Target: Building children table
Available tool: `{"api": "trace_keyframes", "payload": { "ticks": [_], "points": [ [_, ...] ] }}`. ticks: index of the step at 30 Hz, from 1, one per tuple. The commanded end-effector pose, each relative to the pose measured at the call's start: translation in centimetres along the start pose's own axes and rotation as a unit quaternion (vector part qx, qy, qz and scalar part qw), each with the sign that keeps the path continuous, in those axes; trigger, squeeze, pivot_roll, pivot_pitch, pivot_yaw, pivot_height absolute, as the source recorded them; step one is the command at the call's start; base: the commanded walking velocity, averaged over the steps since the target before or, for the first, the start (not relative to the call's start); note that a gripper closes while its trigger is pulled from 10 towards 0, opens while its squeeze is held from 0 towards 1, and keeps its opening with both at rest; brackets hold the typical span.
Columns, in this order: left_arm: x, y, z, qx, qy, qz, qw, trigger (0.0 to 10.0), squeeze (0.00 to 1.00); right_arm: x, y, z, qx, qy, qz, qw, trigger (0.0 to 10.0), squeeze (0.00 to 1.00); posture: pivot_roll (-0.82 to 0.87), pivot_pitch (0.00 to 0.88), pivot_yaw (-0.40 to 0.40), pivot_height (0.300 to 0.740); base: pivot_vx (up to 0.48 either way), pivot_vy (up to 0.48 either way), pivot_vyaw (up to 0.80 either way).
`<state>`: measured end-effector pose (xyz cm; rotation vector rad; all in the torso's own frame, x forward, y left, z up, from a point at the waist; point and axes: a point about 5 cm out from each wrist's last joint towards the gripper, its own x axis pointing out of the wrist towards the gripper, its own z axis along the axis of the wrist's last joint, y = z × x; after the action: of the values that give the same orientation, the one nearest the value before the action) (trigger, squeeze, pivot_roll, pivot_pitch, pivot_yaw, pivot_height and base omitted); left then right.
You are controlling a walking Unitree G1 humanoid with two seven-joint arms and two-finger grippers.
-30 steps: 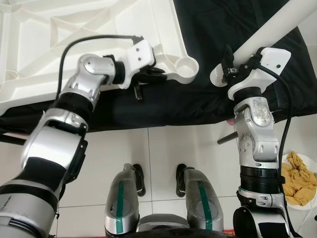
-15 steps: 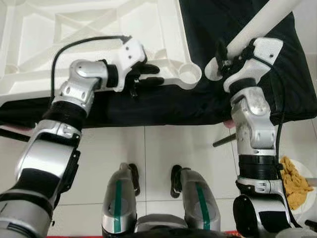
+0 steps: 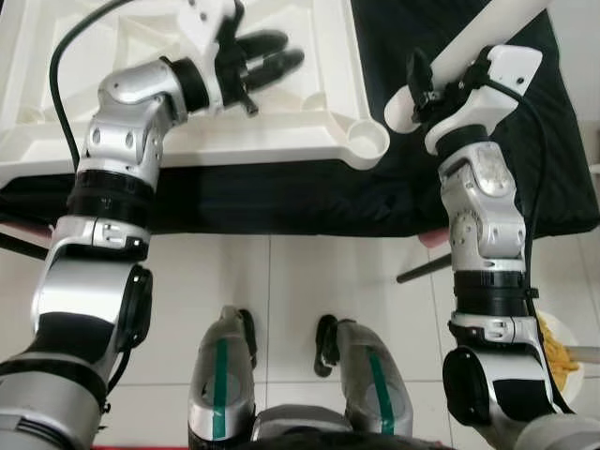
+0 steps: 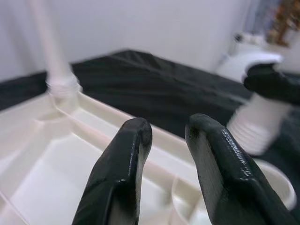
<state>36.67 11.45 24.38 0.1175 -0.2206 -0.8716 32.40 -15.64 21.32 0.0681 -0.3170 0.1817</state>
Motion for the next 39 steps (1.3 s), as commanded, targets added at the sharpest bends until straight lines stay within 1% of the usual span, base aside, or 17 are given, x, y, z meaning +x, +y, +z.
{"api": "trace_keyframes", "payload": {
  "ticks": [1, 2, 4, 7, 9, 10, 13, 14, 16, 17, 20, 22, 25, 33, 36, 39],
  "points": [
    [-0.1, -0.1, 0.1, 0.000, -0.005, 0.035, 0.999, 10.0, 0.00, 0.2, 0.4, 0.2, -0.008, -0.007, 0.019, 1.000, 10.0, 0.00, 0.03, 0.090, -0.041, 0.740, 0.000, 0.000, 0.00],
    [-0.1, -0.3, 0.0, -0.009, -0.011, 0.062, 0.998, 10.0, 0.00, 0.4, 0.7, 0.3, -0.016, -0.008, 0.028, 0.999, 10.0, 0.00, 0.04, 0.085, -0.046, 0.740, 0.000, 0.000, 0.00],
    [-0.1, -0.5, 0.0, -0.021, -0.022, 0.100, 0.995, 10.0, 0.00, 0.6, 0.9, 0.3, -0.025, -0.010, 0.036, 0.999, 10.0, 0.00, 0.05, 0.078, -0.056, 0.740, 0.000, 0.000, 0.00],
    [-0.4, -0.8, 0.1, -0.029, -0.033, 0.136, 0.990, 10.0, 0.00, 0.8, 1.2, 0.1, -0.030, -0.002, 0.045, 0.999, 10.0, 0.00, 0.06, 0.073, -0.062, 0.740, 0.000, 0.000, 0.00],
    [-0.4, -0.8, 0.1, -0.029, -0.033, 0.136, 0.990, 10.0, 0.00, 0.8, 1.2, 0.1, -0.030, -0.002, 0.045, 0.999, 10.0, 0.00, 0.06, 0.073, -0.062, 0.740, 0.000, 0.000, 0.00],
    [-0.5, -1.0, 0.2, -0.031, -0.035, 0.151, 0.987, 10.0, 0.00, 0.8, 1.4, 0.0, -0.031, 0.003, 0.049, 0.998, 10.0, 0.00, 0.06, 0.073, -0.062, 0.740, 0.000, 0.000, 0.00],
    [-0.5, -1.0, 0.2, -0.031, -0.035, 0.151, 0.987, 10.0, 0.00, 0.8, 1.4, 0.0, -0.031, 0.003, 0.049, 0.998, 10.0, 0.00, 0.06, 0.073, -0.062, 0.740, 0.000, 0.000, 0.00],
    [-0.7, -1.1, 0.0, -0.046, -0.034, 0.170, 0.984, 10.0, 0.00, 0.8, 1.7, -0.1, -0.030, 0.015, 0.055, 0.998, 10.0, 0.00, 0.07, 0.068, -0.066, 0.740, 0.000, 0.000, 0.00],
    [-1.1, -1.5, 0.0, -0.046, -0.032, 0.189, 0.980, 10.0, 0.00, 0.6, 2.2, -0.4, -0.027, 0.033, 0.063, 0.997, 10.0, 0.00, 0.08, 0.065, -0.064, 0.740, 0.000, 0.000, 0.00],
    [-1.1, -1.5, 0.0, -0.046, -0.032, 0.189, 0.980, 10.0, 0.00, 0.6, 2.2, -0.4, -0.027, 0.033, 0.063, 0.997, 10.0, 0.00, 0.08, 0.065, -0.064, 0.740, 0.000, 0.000, 0.00],
    [-1.6, -2.1, -0.6, -0.051, -0.013, 0.206, 0.977, 10.0, 0.00, 0.2, 2.4, -0.6, -0.012, 0.059, 0.062, 0.996, 10.0, 0.00, 0.07, 0.058, -0.058, 0.740, 0.000, 0.000, 0.00],
    [-1.8, -2.5, -0.8, -0.047, -0.004, 0.204, 0.978, 10.0, 0.00, 0.1, 2.2, -0.9, 0.002, 0.083, 0.050, 0.995, 10.0, 0.00, 0.07, 0.055, -0.057, 0.740, 0.000, 0.000, 0.00],
    [-2.0, -2.6, -0.9, -0.041, -0.001, 0.210, 0.977, 10.0, 0.00, 0.1, 1.9, -1.1, 0.013, 0.099, 0.037, 0.994, 10.0, 0.00, 0.08, 0.049, -0.057, 0.740, 0.000, 0.000, 0.00],
    [-2.2, -2.6, -0.4, -0.038, -0.002, 0.216, 0.976, 10.0, 0.00, 0.2, 2.3, -1.1, 0.016, 0.115, 0.054, 0.992, 10.0, 0.00, 0.08, 0.030, -0.062, 0.740, 0.000, 0.000, 0.00],
    [-2.2, -3.0, -0.4, -0.043, 0.000, 0.216, 0.975, 10.0, 0.00, -0.2, 2.2, -2.2, 0.010, 0.137, 0.057, 0.989, 10.0, 0.00, 0.08, 0.026, -0.067, 0.740, 0.000, 0.000, 0.00],
    [-2.3, -3.1, -0.4, -0.041, 0.000, 0.216, 0.976, 10.0, 0.00, -0.3, 2.2, -2.4, 0.010, 0.141, 0.056, 0.988, 10.0, 0.00, 0.08, 0.026, -0.067, 0.740, 0.000, 0.000, 0.00]
  ]
}}
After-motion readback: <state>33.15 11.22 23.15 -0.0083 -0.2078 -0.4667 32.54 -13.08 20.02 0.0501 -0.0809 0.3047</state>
